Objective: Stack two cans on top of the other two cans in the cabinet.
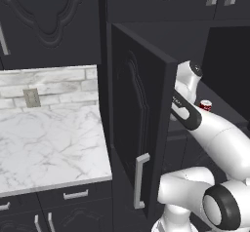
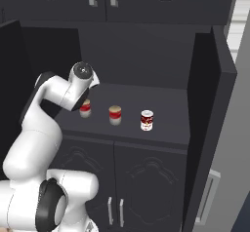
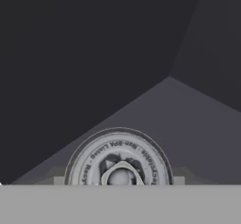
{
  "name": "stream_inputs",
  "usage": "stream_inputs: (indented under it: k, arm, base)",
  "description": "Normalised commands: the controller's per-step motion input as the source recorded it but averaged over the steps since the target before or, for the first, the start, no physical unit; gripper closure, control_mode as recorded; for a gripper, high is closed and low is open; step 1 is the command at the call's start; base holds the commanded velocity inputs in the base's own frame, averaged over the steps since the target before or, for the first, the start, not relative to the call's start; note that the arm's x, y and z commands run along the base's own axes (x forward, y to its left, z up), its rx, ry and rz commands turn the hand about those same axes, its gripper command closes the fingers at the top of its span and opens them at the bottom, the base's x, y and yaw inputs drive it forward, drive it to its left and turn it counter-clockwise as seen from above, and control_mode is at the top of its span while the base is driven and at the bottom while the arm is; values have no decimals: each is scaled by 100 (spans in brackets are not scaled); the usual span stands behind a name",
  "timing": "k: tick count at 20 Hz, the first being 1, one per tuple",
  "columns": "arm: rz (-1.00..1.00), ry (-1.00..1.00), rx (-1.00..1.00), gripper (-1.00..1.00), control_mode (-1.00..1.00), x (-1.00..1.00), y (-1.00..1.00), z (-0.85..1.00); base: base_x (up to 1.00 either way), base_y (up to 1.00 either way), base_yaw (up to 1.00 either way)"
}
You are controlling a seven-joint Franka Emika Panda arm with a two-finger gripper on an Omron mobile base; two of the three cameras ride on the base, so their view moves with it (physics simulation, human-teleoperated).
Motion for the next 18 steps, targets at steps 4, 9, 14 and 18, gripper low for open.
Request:
stream_inputs:
  k: [4, 9, 14, 18]
  arm:
    - [2, 0, 0, 100, -100, 5, 0, -6]
    - [1, 0, 0, 100, -100, 0, 0, -11]
    - [1, 0, 0, 100, -100, 0, 0, -11]
    - [0, 0, 0, 100, -100, 1, 0, -4]
  base:
    - [0, 0, 0]
    - [0, 0, 0]
    - [0, 0, 0]
    - [0, 0, 0]
